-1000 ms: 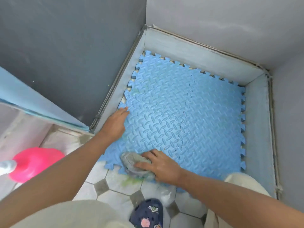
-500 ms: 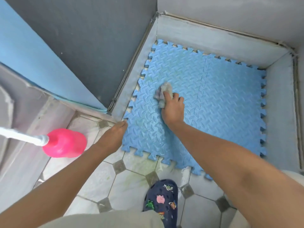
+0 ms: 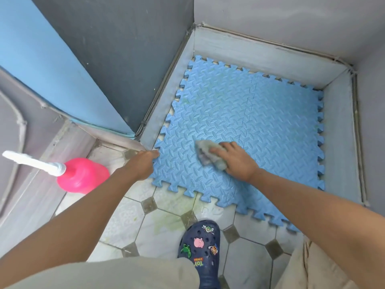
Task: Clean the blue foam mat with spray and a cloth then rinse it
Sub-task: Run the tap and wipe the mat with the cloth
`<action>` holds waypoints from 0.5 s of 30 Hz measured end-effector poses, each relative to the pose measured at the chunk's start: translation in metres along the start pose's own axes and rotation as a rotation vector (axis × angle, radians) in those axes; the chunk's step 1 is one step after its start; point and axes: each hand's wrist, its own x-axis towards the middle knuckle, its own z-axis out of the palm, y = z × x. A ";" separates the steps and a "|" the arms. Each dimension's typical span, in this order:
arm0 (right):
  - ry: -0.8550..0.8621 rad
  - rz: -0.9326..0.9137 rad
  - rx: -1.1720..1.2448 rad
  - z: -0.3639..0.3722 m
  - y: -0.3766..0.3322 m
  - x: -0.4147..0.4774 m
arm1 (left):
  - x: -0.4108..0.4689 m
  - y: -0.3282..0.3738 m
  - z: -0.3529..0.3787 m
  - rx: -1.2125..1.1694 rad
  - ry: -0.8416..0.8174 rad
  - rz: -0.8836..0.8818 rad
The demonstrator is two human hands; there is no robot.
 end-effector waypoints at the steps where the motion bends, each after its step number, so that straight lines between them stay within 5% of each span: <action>1: 0.065 0.159 0.044 -0.001 -0.001 0.002 | -0.002 0.005 0.000 0.019 0.007 0.009; 5: 0.264 0.519 0.076 0.011 -0.054 0.009 | -0.007 0.020 -0.003 0.046 0.005 -0.023; 10: 0.132 0.135 0.090 0.042 -0.120 -0.017 | -0.011 0.020 -0.007 -0.097 -0.028 -0.042; 15: 0.104 0.313 0.693 0.036 -0.125 -0.005 | -0.045 0.050 -0.025 -0.648 -0.035 -0.143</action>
